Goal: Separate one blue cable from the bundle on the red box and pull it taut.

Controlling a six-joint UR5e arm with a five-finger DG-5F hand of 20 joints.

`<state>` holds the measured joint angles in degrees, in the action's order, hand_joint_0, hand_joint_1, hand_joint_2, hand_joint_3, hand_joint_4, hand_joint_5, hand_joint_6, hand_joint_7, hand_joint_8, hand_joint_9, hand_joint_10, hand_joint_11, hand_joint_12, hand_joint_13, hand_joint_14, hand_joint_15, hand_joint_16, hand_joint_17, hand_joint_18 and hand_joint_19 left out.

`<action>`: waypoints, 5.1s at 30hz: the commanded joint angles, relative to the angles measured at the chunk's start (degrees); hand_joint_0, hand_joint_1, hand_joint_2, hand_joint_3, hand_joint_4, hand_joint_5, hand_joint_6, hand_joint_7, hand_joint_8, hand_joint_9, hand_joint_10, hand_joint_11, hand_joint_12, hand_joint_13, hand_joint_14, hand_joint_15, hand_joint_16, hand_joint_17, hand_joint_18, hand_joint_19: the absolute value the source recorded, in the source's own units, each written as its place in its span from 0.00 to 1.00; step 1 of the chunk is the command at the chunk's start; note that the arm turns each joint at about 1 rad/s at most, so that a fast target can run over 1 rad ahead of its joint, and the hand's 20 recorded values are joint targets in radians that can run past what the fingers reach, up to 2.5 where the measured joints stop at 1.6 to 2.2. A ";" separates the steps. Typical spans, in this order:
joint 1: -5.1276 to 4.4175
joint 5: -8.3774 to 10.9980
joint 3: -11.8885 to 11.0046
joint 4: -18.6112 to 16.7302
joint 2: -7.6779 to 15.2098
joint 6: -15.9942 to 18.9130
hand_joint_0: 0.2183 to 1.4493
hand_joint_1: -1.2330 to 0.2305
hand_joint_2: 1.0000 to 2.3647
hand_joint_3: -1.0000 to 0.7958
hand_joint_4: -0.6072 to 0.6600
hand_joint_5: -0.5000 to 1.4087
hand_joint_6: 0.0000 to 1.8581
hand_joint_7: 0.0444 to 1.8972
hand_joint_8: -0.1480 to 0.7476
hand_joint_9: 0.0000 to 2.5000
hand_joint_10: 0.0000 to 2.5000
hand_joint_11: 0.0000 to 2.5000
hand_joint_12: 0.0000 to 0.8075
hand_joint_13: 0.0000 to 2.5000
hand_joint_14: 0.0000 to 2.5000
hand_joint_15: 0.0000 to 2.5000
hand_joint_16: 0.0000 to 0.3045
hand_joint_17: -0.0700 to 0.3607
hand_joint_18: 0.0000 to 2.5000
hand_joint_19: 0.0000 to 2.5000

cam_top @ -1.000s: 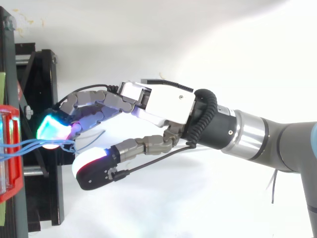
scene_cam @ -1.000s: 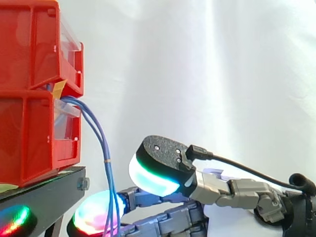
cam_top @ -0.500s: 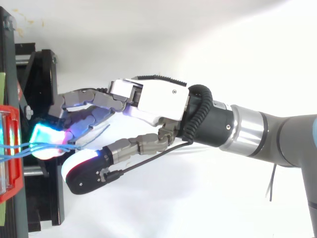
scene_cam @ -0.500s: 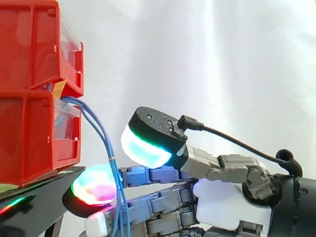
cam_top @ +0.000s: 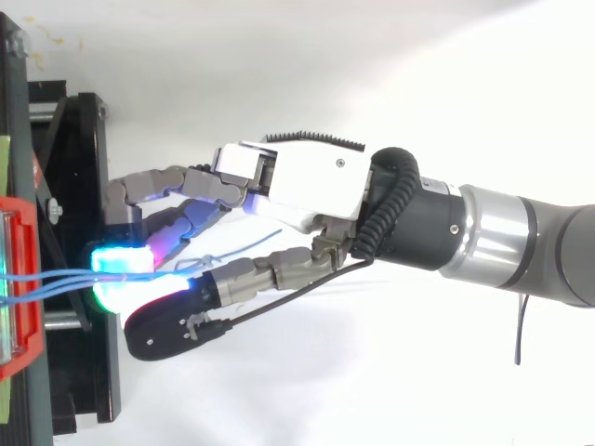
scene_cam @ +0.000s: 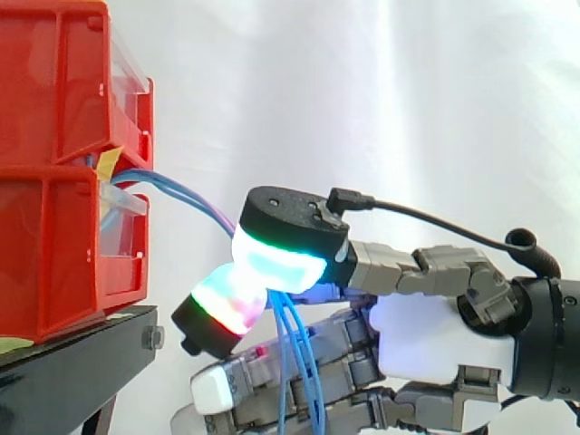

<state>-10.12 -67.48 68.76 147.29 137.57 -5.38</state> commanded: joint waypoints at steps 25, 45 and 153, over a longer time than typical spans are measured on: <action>0.10 -0.37 -1.35 5.55 -2.31 -0.15 0.28 0.49 0.00 0.28 0.67 0.23 0.27 0.66 0.54 0.36 0.00 0.13 0.46 0.26 0.00 0.10 0.16 0.41 0.25 0.20; 0.36 -0.29 -1.35 9.41 -2.31 -0.33 0.37 0.37 0.01 0.44 0.69 0.22 0.27 0.63 0.53 0.37 0.00 0.13 0.45 0.27 0.00 0.10 0.15 0.40 0.26 0.20; 1.50 -1.52 -2.93 13.19 -4.77 0.20 0.39 0.38 0.01 0.54 0.66 0.22 0.27 0.65 0.54 0.36 0.00 0.12 0.47 0.27 0.00 0.10 0.15 0.41 0.25 0.18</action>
<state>-8.61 -69.07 65.89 160.49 132.86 -5.16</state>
